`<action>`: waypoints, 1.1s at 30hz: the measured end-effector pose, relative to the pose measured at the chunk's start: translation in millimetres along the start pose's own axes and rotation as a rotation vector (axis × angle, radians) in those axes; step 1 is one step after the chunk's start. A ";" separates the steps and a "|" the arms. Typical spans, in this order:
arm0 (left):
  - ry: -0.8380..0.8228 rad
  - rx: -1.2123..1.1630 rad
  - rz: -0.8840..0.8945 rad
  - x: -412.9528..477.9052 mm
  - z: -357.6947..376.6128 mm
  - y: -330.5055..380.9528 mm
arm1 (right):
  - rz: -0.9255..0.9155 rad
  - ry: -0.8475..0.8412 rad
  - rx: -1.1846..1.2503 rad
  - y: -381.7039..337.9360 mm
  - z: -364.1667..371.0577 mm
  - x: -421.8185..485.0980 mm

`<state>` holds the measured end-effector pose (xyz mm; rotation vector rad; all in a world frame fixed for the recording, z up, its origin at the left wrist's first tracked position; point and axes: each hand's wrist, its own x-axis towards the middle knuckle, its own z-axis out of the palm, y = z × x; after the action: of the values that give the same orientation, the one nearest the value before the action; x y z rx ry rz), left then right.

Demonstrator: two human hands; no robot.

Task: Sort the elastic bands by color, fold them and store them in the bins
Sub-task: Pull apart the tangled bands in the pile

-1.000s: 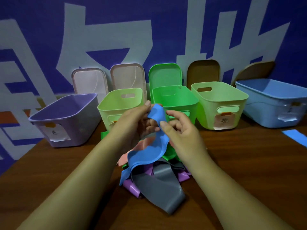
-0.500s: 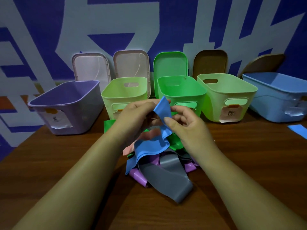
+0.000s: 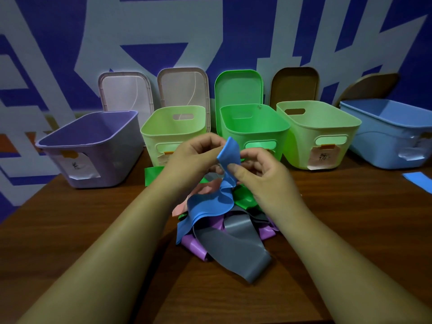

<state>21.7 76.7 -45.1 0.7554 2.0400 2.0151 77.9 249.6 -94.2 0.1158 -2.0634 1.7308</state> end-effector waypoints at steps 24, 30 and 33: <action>-0.281 0.419 0.171 -11.7 -58.5 130.9 | 0.207 -0.429 0.305 -90.7 -6.4 -11.2; -0.472 0.862 0.077 -15.0 -81.0 173.0 | 0.255 -0.569 0.285 -140.1 -15.5 -26.5; -0.446 0.868 0.094 -14.3 -76.1 181.0 | 0.259 -0.532 0.396 -162.0 -18.4 -28.8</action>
<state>40.0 -5.4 132.8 1.2991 2.5492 0.7781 163.9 226.6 45.3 0.4965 -2.1170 2.4710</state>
